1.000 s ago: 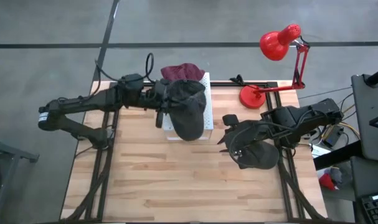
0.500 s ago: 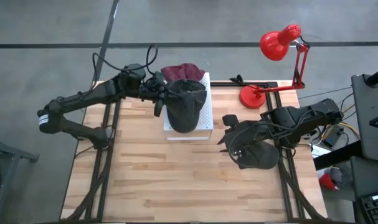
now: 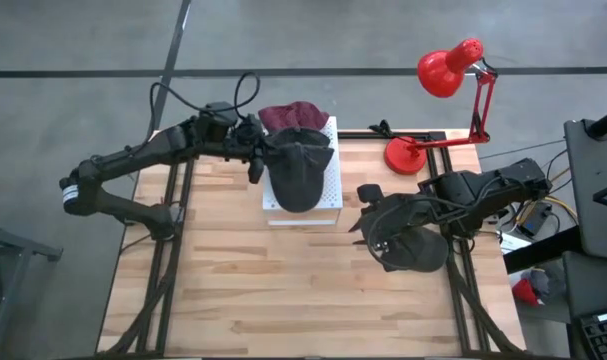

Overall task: Pick & Place hat
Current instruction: Stack the bottom black cap on the black cap on the shelf, then stack the black cap on the black caps on the shelf

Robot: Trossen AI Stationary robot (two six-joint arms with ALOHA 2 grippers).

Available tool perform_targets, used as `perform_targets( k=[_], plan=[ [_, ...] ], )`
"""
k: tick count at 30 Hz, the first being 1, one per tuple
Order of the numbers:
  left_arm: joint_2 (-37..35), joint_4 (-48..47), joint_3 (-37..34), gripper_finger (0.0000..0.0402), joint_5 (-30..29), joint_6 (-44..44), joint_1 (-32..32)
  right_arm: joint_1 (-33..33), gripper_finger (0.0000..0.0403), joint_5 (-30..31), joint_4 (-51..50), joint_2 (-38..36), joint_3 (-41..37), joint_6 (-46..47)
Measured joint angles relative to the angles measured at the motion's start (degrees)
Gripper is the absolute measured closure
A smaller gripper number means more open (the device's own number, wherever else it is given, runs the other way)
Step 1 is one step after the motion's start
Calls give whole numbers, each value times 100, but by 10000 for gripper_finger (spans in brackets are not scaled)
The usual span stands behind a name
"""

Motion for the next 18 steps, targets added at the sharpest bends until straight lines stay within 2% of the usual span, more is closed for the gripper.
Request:
perform_targets(
  k=[6,11,18],
  plan=[
    [0,-246,0,291,-565,30,1,2,292,-1,-4,0,-14,-54],
    [0,-498,-1,282,-1371,-85,3,-65,300,102,-54,-61,-140,-110],
    [-94,-511,15,282,-1435,-327,4,-126,313,203,-64,-223,-784,511]
  ],
)
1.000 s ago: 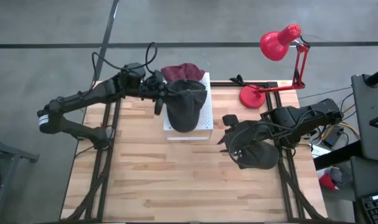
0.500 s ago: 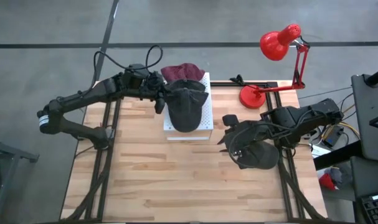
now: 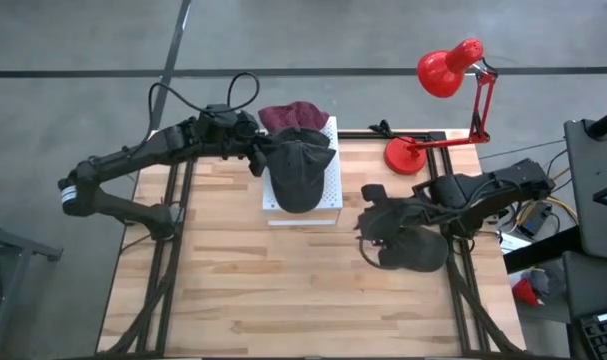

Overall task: Pick & Place hat
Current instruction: Stack the black cap on the black caps on the shelf

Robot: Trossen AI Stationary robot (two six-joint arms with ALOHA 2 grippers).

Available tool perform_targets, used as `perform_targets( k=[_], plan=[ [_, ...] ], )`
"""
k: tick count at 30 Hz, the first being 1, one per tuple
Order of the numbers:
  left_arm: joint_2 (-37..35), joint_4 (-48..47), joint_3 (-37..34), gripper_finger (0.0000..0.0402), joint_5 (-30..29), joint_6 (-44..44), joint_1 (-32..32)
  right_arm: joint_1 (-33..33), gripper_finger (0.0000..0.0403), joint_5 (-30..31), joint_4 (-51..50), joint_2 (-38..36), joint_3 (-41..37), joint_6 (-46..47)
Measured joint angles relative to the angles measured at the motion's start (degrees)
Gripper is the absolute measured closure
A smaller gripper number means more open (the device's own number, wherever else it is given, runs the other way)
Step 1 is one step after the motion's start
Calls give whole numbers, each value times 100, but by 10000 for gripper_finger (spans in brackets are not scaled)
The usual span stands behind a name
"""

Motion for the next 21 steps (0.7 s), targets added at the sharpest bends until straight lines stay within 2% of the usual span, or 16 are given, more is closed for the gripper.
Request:
perform_targets(
  k=[7,11,13,15,17,18,19,20,21],
  plan=[
    [-362,35,0,282,0,-49,-68,6,331,637,124,-1062,-1563,1550],
    [-673,38,-11,282,88,-53,-236,8,341,1480,897,-1998,-2649,2379],
    [-785,43,-11,282,298,-56,-386,6,344,2414,1787,-2409,-3169,2725],
    [-838,43,-18,282,751,0,-547,5,345,3568,2994,-2762,-3630,2897],
    [-848,37,-31,282,1215,218,-679,-8,345,4619,4383,-3034,-4034,2664],
    [-832,39,-31,282,1385,330,-732,-36,344,4930,5031,-3131,-4203,2325],
    [-808,43,-31,282,1500,397,-785,-102,344,5064,5635,-3209,-4352,1878],
    [-779,42,-31,282,1535,429,-820,-182,343,4935,6187,-3284,-4463,1389],
    [-742,41,-31,282,1545,434,-839,-280,342,4502,6566,-3364,-4541,991]
  ],
)
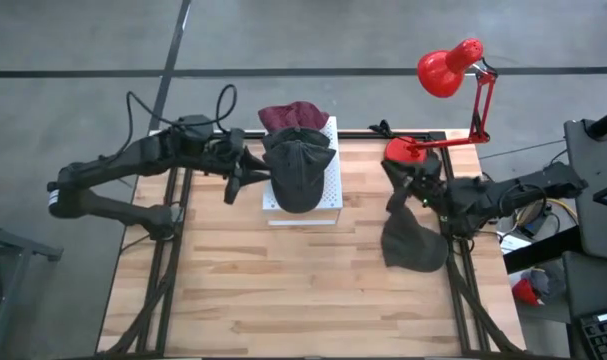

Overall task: Pick & Place hat
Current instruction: Stack the black cap on the black caps on the shelf

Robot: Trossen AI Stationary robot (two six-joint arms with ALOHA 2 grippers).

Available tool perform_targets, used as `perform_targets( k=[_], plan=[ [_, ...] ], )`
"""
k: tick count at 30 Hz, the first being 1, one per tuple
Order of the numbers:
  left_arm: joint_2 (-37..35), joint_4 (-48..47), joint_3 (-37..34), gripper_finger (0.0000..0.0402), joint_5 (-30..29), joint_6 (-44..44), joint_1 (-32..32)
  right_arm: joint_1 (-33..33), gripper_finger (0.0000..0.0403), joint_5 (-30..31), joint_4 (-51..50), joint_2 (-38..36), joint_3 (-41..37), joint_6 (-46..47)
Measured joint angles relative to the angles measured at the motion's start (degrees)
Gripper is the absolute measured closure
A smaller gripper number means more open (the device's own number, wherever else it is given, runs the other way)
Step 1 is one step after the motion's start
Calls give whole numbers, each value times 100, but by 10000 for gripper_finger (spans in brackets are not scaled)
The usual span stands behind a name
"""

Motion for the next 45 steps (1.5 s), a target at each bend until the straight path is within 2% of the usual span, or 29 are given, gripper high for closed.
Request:
perform_targets(
  k=[1,5,6,7,8,9,11,15,18,21,26,29,33,36,38,40,43,45],
  plan=[
    [44,0,0,282,3,1,-9,-130,343,-709,201,-81,-31,-247],
    [259,18,-2,282,-8,0,-9,-736,351,-4866,46,-205,86,-248],
    [327,57,-2,282,-15,-9,-9,-828,353,-5619,-70,-186,128,-175],
    [397,103,-2,282,-17,-52,-9,-889,355,-6060,-156,-174,141,-139],
    [460,124,-2,282,-11,-136,-9,-912,357,-6170,-192,-158,143,-107],
    [522,117,-2,282,-3,-245,-11,-911,359,-6085,-186,-153,142,-46],
    [609,99,-2,282,100,-498,-51,-871,359,-5539,-186,-149,80,132],
    [650,127,-4,282,827,-617,-296,-564,357,-4503,133,125,-174,989],
    [573,279,-4,282,961,-705,-763,-23,358,-4495,1281,562,-403,1143],
    [438,314,-4,282,681,-511,-1429,607,359,-4544,2016,1077,-508,976],
    [323,298,-15,282,-598,-135,-2432,1319,360,-4029,3089,2078,-505,811],
    [138,351,-17,282,-1239,90,-2604,1466,360,-3831,3105,2530,-339,1009],
    [-86,367,-17,282,-1458,496,-2582,1462,360,-3786,3046,2929,-74,1082],
    [-129,361,-17,282,-1550,578,-2582,1424,360,-3779,2543,3004,169,1126],
    [-130,338,-17,282,-1550,575,-2582,1397,360,-3597,1724,2897,382,1339],
    [-106,319,-17,282,-1550,573,-2582,1374,360,-3099,450,2705,682,1716],
    [-103,293,-63,282,-1550,565,-2582,1368,360,-2195,-2012,2475,1265,2564],
    [-106,257,-83,282,-1548,554,-2582,1370,360,-1891,-3671,2398,1656,3333]
  ],
)
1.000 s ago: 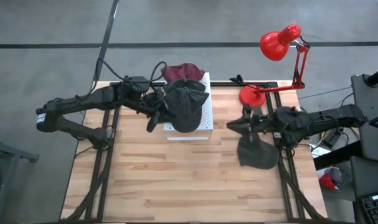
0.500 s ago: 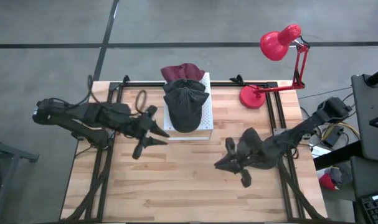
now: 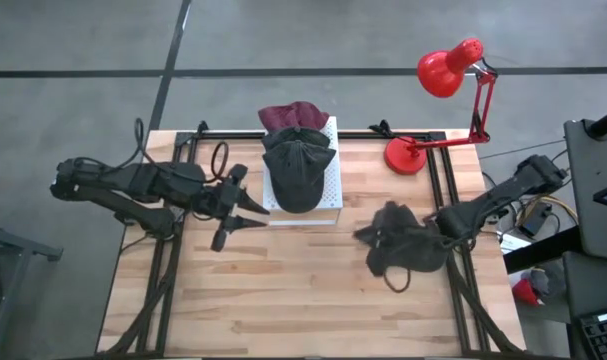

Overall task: Pick & Place hat
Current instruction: Stack the black cap on the black caps on the shelf

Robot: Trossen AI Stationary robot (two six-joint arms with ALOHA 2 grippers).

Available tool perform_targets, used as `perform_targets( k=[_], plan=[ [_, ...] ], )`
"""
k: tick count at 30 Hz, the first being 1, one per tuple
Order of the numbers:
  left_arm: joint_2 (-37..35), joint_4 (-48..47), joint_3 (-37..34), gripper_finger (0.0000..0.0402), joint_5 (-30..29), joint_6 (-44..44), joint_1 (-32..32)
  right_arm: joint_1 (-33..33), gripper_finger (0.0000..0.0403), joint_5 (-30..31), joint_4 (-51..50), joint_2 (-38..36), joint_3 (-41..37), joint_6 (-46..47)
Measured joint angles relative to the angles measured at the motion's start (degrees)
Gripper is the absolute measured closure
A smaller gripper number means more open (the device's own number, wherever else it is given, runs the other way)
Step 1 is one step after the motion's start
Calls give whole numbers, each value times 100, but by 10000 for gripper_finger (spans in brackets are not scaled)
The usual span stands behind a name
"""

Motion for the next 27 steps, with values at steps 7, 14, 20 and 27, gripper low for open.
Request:
perform_targets(
  k=[7,14,20,27],
  plan=[
    [-11,-144,-4,282,3,-255,0,251,360,65,-3439,-19,533,1428],
    [-22,-275,-4,282,29,-526,0,291,360,179,-3420,-76,-216,2091],
    [-22,-279,-4,282,29,-675,0,286,360,-237,-3018,-37,-1056,2997],
    [-17,-266,-4,282,-8,-715,0,289,360,-766,-1192,-39,-1891,2246]
  ],
)
